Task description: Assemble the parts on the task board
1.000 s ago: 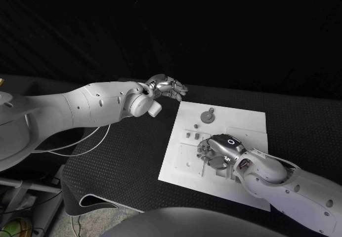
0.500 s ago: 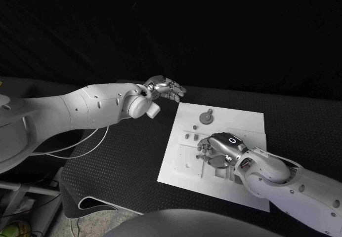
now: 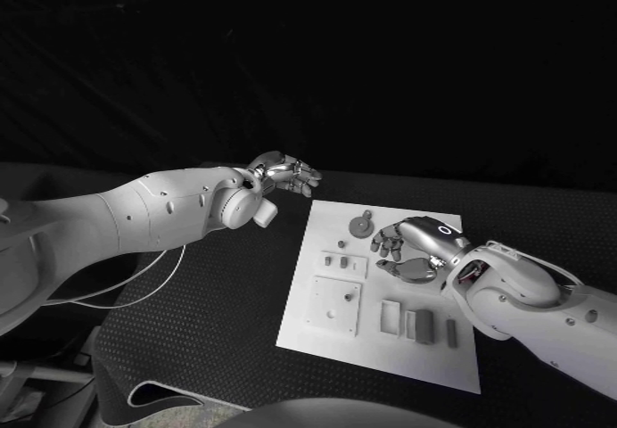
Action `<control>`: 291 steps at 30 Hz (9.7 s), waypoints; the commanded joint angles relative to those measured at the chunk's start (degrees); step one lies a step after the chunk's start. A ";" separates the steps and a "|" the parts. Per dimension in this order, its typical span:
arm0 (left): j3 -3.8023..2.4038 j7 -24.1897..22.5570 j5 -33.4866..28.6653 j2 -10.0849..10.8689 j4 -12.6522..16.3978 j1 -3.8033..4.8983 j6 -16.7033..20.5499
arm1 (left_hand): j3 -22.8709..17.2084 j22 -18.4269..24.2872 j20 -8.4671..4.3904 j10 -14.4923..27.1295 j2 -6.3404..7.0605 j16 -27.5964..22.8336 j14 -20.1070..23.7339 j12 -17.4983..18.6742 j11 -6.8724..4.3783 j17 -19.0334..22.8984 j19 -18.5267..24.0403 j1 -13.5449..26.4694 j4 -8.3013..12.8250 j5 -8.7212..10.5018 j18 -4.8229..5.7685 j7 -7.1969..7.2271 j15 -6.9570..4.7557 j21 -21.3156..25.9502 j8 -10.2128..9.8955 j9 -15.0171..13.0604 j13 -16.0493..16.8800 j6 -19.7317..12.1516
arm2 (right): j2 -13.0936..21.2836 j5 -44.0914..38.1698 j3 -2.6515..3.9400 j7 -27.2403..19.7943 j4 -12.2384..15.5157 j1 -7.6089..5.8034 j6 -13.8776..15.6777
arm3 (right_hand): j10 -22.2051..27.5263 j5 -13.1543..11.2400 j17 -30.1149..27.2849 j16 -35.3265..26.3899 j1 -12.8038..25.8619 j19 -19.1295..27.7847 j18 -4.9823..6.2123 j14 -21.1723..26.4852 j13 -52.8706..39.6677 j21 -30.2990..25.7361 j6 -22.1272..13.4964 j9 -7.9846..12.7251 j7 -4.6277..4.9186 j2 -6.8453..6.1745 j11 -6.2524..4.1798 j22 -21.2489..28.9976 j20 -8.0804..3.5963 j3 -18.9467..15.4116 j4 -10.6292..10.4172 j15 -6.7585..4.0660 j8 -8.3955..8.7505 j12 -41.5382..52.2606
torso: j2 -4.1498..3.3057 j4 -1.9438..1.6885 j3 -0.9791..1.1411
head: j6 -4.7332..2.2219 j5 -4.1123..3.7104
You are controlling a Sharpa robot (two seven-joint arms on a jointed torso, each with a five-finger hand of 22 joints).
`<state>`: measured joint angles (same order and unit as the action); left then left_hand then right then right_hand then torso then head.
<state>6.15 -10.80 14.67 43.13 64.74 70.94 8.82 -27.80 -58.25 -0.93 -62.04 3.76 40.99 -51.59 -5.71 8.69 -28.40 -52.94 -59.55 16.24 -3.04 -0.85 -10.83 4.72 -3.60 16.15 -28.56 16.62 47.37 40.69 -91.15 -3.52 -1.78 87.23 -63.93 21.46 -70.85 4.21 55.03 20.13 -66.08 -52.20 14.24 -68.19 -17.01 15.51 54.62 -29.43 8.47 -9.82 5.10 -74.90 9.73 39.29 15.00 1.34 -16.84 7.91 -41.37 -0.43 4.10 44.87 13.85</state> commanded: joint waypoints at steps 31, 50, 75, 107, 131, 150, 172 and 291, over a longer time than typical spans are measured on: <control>-0.03 -2.39 -0.71 -0.11 -0.47 -0.19 -0.09 | 0.25 0.15 -0.02 -0.06 0.03 -0.33 -0.25 -0.34 -0.38 -0.19 -0.39 -0.36 -0.08 0.02 0.10 -0.03 -0.03 -0.27 0.33 0.06 -0.09 0.34 | 3.55 -8.58 -0.70 3.49 -1.50 -1.92 -12.89 | 8.91 0.32 0.62 -1.44 4.33 6.03 -0.61 4.60 1.28 0.76 -7.38 2.20 -1.48 -6.49 3.80 -1.52 0.60 -1.38 -6.92 1.96 2.53 -2.71 | 0.99 1.33 -0.04 | -4.63 -7.74; -0.03 -2.27 -0.71 0.05 -0.22 -0.20 -0.23 | 0.27 0.18 -0.03 -0.05 -0.04 -0.37 -0.27 -0.35 -0.38 -0.25 -0.39 -0.32 -0.09 0.03 0.11 -0.04 -0.03 -0.28 0.33 0.08 -0.12 0.32 | 1.65 -11.76 -1.68 3.79 -3.83 -1.04 -13.41 | 3.07 0.35 1.12 0.22 0.70 3.68 0.32 1.47 -0.42 3.90 -1.65 1.50 0.03 -0.17 1.02 -1.43 0.40 -0.46 -2.53 0.23 -1.21 0.50 | 0.92 1.29 -0.25 | -3.49 -7.95; -0.03 -1.89 -0.71 0.17 0.02 -0.19 -0.54 | 0.36 0.25 -0.02 0.01 -0.03 -0.46 -0.26 -0.34 -0.35 -0.33 -0.37 -0.23 -0.09 0.03 0.13 -0.06 -0.02 -0.28 0.31 0.12 -0.17 0.26 | -0.58 -11.99 -2.10 3.60 -5.48 -0.17 -12.81 | 2.46 0.37 1.10 0.37 1.01 3.22 0.56 0.89 -0.51 4.42 -0.84 1.55 -0.07 0.70 0.78 -1.38 0.42 -0.24 -2.20 0.01 -1.48 0.58 | 0.90 1.31 -0.24 | -2.78 -7.67; -0.03 -1.90 -0.72 0.23 -0.03 -0.19 -0.45 | 0.40 0.32 -0.03 0.04 -0.08 -0.55 -0.27 -0.36 -0.35 -0.43 -0.36 -0.20 -0.08 0.03 0.13 -0.07 -0.02 -0.29 0.33 0.15 -0.22 0.26 | 1.63 -9.42 -0.41 4.68 -0.66 -0.29 -7.19 | -3.20 0.39 3.08 4.97 -0.66 -1.60 0.75 -3.68 -2.70 8.21 4.07 -0.10 -2.14 7.55 -1.87 -1.38 -1.48 0.51 1.66 -2.52 -3.98 2.83 | 0.94 1.37 -0.26 | -2.23 -6.60; -0.03 -1.89 -0.72 -0.41 -0.22 -0.18 -0.36 | 0.43 0.38 -0.04 0.04 -0.10 -0.63 -0.29 -0.40 -0.35 -0.53 -0.36 -0.21 -0.06 0.03 0.14 -0.06 -0.02 -0.30 0.35 0.18 -0.25 0.27 | -7.12 -10.78 -1.92 1.39 2.41 0.86 -6.39 | -3.15 0.41 3.07 5.07 -0.70 -1.66 0.75 -3.63 -2.80 8.29 4.03 -0.19 -2.14 7.58 -1.86 -1.34 -1.55 0.61 1.68 -2.57 -3.94 2.74 | 0.94 1.27 -0.24 | -0.49 -3.35; -0.04 -1.85 -0.72 -0.99 -0.24 -0.16 -0.46 | 0.46 0.43 -0.04 0.03 -0.09 -0.69 -0.30 -0.43 -0.36 -0.61 -0.36 -0.20 -0.06 0.03 0.14 -0.05 -0.02 -0.31 0.37 0.20 -0.28 0.28 | -12.47 -15.78 -5.49 1.84 -1.89 3.03 -8.48 | -3.13 0.40 3.06 5.12 -0.76 -1.62 0.75 -3.58 -2.87 8.31 4.01 -0.26 -2.14 7.56 -1.86 -1.33 -1.58 0.66 1.70 -2.57 -3.92 2.68 | 0.90 1.29 -0.32 | 0.90 -1.57; -0.05 -1.80 -0.73 -1.16 -0.27 -0.16 -0.58 | 0.49 0.48 -0.04 0.05 -0.09 -0.76 -0.30 -0.44 -0.35 -0.68 -0.36 -0.18 -0.06 0.03 0.15 -0.06 -0.01 -0.31 0.37 0.23 -0.32 0.26 | -13.59 -15.56 -6.19 1.28 -3.18 3.88 -9.53 | -3.15 0.39 3.05 5.18 -0.77 -1.59 0.75 -3.56 -2.94 8.34 4.01 -0.32 -2.15 7.53 -1.86 -1.33 -1.58 0.66 1.72 -2.57 -3.91 2.65 | 0.94 1.39 -0.25 | 1.55 -0.89; 0.02 -2.34 -0.97 -0.53 -0.60 -0.49 0.31 | 0.58 0.72 -0.07 -0.43 -0.04 -1.13 -0.51 -0.87 -0.58 -1.21 -0.47 -0.17 -0.14 0.03 0.17 0.03 -0.06 -0.37 0.58 0.34 -0.39 0.46 | 10.69 33.12 -8.24 30.03 7.45 -6.33 -28.27 | 5.19 0.27 12.55 58.82 25.13 -6.99 0.76 -1.96 -54.89 34.57 2.76 -9.82 -4.05 0.48 -6.97 -1.25 -9.17 -6.03 -15.61 -9.09 -4.82 53.77 | 1.49 2.83 0.09 | -1.39 -7.49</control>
<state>6.20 -12.49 14.05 42.62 63.91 70.42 9.26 -27.52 -57.60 -0.93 -62.44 3.76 40.10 -51.58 -6.38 8.29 -29.57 -52.94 -59.55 16.28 -3.04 -0.85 -10.83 4.72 -3.60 16.36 -28.31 16.25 47.37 51.68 -58.24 -11.74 25.84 94.55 -70.34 -4.58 -65.76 4.40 67.66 78.74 -41.47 -59.16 14.66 -70.53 -71.95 49.71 57.26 -39.16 4.43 -9.49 -1.67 -74.92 0.91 33.14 -0.32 -7.56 -21.80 61.44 -39.85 2.43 4.24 43.43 6.46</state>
